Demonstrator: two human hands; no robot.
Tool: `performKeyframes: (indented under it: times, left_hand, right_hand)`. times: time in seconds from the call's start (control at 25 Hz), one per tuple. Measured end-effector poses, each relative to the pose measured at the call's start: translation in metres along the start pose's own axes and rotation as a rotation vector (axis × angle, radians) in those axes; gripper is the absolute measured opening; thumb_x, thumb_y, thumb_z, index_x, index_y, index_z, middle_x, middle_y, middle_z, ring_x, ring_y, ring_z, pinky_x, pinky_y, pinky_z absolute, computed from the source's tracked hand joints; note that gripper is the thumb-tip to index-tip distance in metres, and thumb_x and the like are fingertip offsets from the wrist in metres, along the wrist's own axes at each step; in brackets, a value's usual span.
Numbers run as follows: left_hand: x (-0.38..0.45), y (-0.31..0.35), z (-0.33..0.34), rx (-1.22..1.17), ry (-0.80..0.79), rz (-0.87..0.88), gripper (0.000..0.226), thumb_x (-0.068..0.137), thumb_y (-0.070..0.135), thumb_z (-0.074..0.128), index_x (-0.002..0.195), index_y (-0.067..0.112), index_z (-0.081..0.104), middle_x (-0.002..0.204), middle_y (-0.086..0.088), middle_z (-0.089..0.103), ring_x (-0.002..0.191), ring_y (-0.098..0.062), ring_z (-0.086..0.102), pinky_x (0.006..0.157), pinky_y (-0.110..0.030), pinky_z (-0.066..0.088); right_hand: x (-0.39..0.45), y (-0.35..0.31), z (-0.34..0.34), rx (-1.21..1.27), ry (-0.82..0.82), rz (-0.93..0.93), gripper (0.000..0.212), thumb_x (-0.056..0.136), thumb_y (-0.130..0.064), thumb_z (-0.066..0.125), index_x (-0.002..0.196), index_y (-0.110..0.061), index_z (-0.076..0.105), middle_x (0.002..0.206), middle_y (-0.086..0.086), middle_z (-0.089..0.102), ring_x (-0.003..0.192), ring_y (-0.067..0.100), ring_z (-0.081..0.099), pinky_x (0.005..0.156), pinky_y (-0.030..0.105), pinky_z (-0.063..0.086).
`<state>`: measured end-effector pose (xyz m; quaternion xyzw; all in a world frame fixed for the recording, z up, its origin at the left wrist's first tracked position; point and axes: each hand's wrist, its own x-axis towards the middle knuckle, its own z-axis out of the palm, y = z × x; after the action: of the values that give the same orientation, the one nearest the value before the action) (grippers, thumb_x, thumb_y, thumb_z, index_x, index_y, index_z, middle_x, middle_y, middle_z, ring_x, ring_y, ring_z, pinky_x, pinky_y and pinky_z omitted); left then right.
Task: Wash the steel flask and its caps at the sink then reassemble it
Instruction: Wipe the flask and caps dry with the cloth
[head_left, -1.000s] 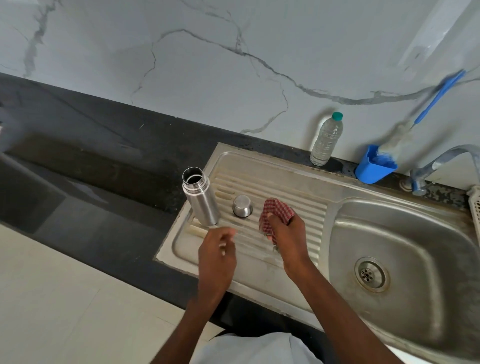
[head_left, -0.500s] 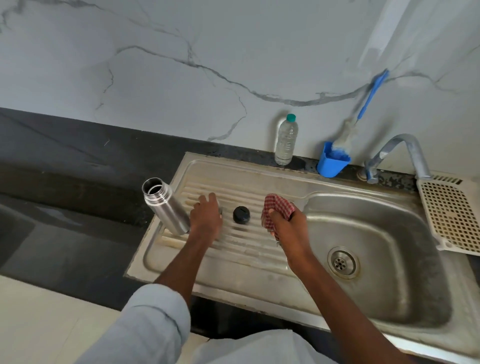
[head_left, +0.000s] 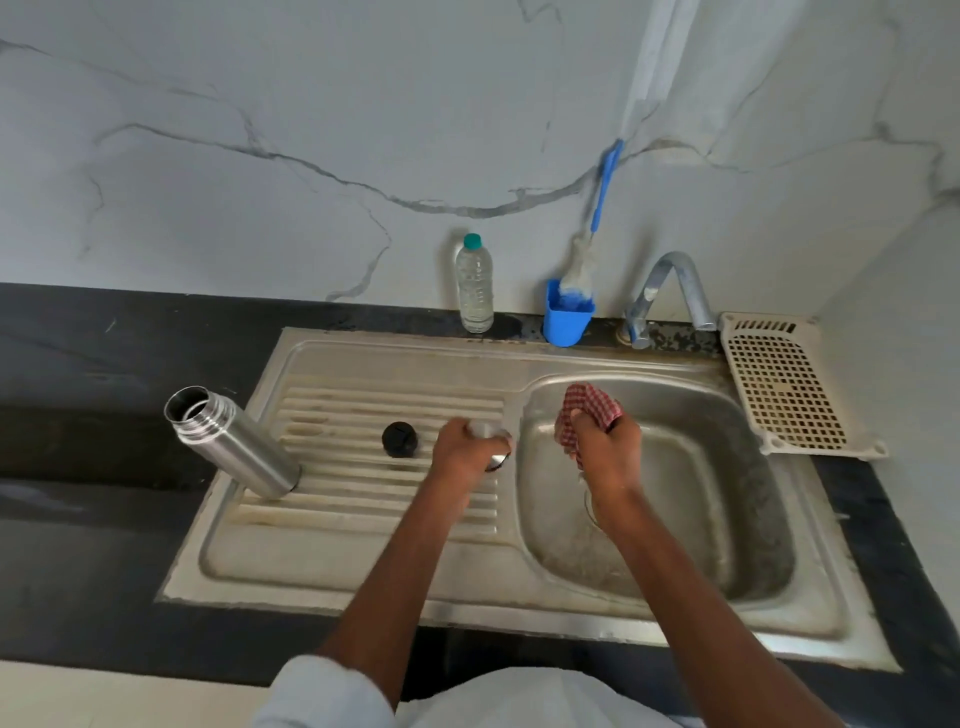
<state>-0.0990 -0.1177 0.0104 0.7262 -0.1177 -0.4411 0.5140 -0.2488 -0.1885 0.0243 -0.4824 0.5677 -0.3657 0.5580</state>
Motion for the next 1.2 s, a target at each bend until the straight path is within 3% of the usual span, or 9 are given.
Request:
performKeyframes:
  times: [0.2, 0.32, 0.48, 0.6, 0.72, 0.88, 1.04, 1.12, 1.2]
  left_hand:
    - [-0.001, -0.001, 0.018, -0.654, -0.231, -0.338, 0.014, 0.085, 0.018, 0.081, 0.094, 0.009, 0.074, 0.091, -0.014, 0.070, 0.074, -0.022, 0.065, 0.064, -0.033, 0.054]
    - [-0.008, 0.011, 0.028, -0.929, -0.350, -0.362, 0.036, 0.086, 0.029, 0.071, 0.110, 0.003, 0.069, 0.096, -0.020, 0.069, 0.081, -0.027, 0.060, 0.065, -0.033, 0.048]
    - [-0.009, 0.013, 0.035, -1.027, -0.333, -0.242, 0.034, 0.089, 0.022, 0.072, 0.117, 0.004, 0.066, 0.111, -0.021, 0.073, 0.099, -0.029, 0.068, 0.080, -0.036, 0.055]
    - [-0.009, 0.016, 0.033, -0.964, -0.334, -0.203, 0.028, 0.086, 0.016, 0.076, 0.112, 0.006, 0.069, 0.116, -0.019, 0.074, 0.105, -0.029, 0.072, 0.088, -0.040, 0.059]
    - [-0.017, 0.020, 0.034, -0.748, -0.318, -0.210, 0.026, 0.080, 0.009, 0.079, 0.103, 0.007, 0.070, 0.101, -0.012, 0.075, 0.096, -0.022, 0.072, 0.091, -0.037, 0.056]
    - [-0.023, 0.029, 0.034, -0.444, -0.255, -0.136, 0.024, 0.085, 0.013, 0.080, 0.108, 0.013, 0.070, 0.097, -0.004, 0.078, 0.098, -0.019, 0.068, 0.088, -0.031, 0.050]
    - [-0.036, 0.041, 0.036, -0.416, -0.297, -0.079, 0.046, 0.095, 0.048, 0.068, 0.115, 0.007, 0.074, 0.111, -0.011, 0.078, 0.104, -0.022, 0.072, 0.102, -0.036, 0.050]
    - [-0.042, 0.049, 0.035, -0.400, -0.350, -0.048, 0.076, 0.100, 0.070, 0.046, 0.123, 0.004, 0.074, 0.122, -0.016, 0.075, 0.114, -0.024, 0.069, 0.111, -0.040, 0.046]
    - [-0.051, 0.055, 0.037, -0.279, -0.383, 0.016, 0.091, 0.097, 0.082, 0.027, 0.132, 0.009, 0.070, 0.128, -0.008, 0.075, 0.124, -0.015, 0.067, 0.109, -0.033, 0.047]
  right_hand:
    - [0.005, -0.001, -0.022, -0.070, -0.039, -0.013, 0.014, 0.094, -0.012, 0.064, 0.104, -0.017, 0.072, 0.079, 0.003, 0.074, 0.064, 0.014, 0.064, 0.058, 0.029, 0.049]
    - [0.005, -0.012, -0.023, -0.047, -0.116, -0.081, 0.023, 0.096, -0.009, 0.064, 0.112, -0.024, 0.070, 0.086, -0.003, 0.076, 0.070, 0.008, 0.069, 0.059, 0.023, 0.053]
    - [0.006, -0.032, -0.024, -0.004, -0.174, -0.147, 0.031, 0.098, -0.007, 0.062, 0.106, -0.036, 0.067, 0.091, -0.004, 0.076, 0.077, 0.009, 0.071, 0.063, 0.020, 0.055]
    - [0.010, -0.034, -0.023, -0.011, -0.165, -0.251, 0.034, 0.097, -0.008, 0.061, 0.113, -0.038, 0.067, 0.097, 0.000, 0.076, 0.086, 0.017, 0.071, 0.074, 0.029, 0.057]
    - [0.008, -0.027, -0.023, -0.099, -0.163, -0.362, 0.045, 0.096, -0.007, 0.061, 0.135, -0.031, 0.062, 0.116, -0.009, 0.073, 0.106, 0.010, 0.069, 0.092, 0.031, 0.057]
    - [0.003, -0.021, -0.024, -0.268, -0.133, -0.588, 0.051, 0.093, -0.003, 0.059, 0.141, -0.021, 0.060, 0.133, -0.006, 0.064, 0.121, 0.007, 0.061, 0.103, 0.034, 0.053]
    - [-0.004, -0.027, -0.023, -0.310, -0.287, -0.638, 0.058, 0.100, -0.012, 0.058, 0.155, -0.025, 0.044, 0.152, -0.004, 0.048, 0.140, 0.012, 0.047, 0.116, 0.041, 0.044]
    - [-0.011, -0.027, -0.024, -0.686, -0.383, -0.678, 0.072, 0.103, -0.021, 0.053, 0.164, -0.035, 0.018, 0.170, -0.009, 0.017, 0.157, 0.018, 0.021, 0.126, 0.046, 0.027]
    - [-0.018, -0.022, -0.024, -1.032, -0.356, -0.758, 0.083, 0.101, -0.027, 0.055, 0.165, -0.037, 0.003, 0.173, -0.012, -0.003, 0.160, 0.025, 0.007, 0.125, 0.051, 0.022]
